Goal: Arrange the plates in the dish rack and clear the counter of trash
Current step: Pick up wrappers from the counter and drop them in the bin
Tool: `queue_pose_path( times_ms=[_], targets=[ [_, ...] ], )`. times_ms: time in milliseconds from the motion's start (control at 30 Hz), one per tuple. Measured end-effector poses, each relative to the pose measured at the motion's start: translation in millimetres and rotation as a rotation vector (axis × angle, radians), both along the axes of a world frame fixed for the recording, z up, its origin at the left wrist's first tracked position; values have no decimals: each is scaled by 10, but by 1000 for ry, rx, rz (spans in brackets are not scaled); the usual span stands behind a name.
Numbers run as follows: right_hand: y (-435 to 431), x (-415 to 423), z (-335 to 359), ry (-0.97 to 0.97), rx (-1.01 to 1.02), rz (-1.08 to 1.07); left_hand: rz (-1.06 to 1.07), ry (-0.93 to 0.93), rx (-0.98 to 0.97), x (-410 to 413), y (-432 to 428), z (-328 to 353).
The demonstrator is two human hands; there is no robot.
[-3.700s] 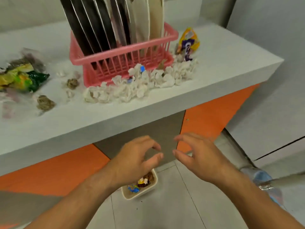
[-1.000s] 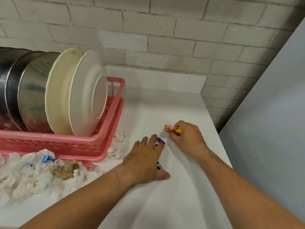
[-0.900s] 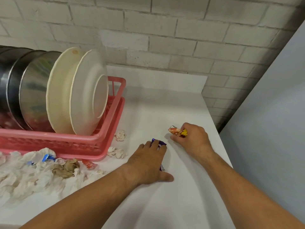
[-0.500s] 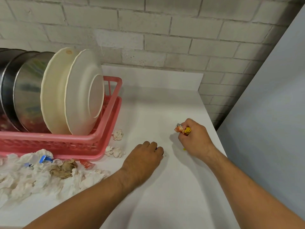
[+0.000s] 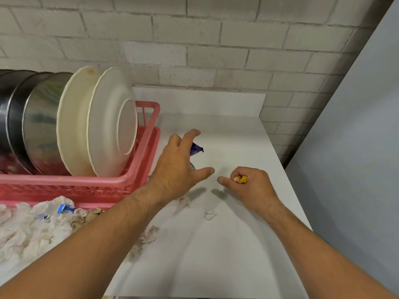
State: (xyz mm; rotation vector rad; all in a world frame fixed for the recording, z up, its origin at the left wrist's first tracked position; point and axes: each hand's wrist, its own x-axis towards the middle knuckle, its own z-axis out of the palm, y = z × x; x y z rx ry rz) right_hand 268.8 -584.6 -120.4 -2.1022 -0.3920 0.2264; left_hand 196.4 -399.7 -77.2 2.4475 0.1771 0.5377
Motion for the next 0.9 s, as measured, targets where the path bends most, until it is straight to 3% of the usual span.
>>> queue_pose_path(
  times_ms=[167, 367, 500, 733, 900],
  targets=[
    [38, -96, -12, -99, -147, -12, -65, 1, 114, 19, 33, -8],
    [21, -314, -39, -64, -543, 397, 10, 252, 118, 15, 239, -94],
    [98, -396, -37, -97, -687, 474, 104, 282, 185, -83, 225, -133],
    [202, -461, -99, -352, -697, 522, 105, 432, 473, -304, 5, -380],
    [152, -440, -148, -311, -613, 457, 90, 571, 558, -301, -119, -513]
  ],
)
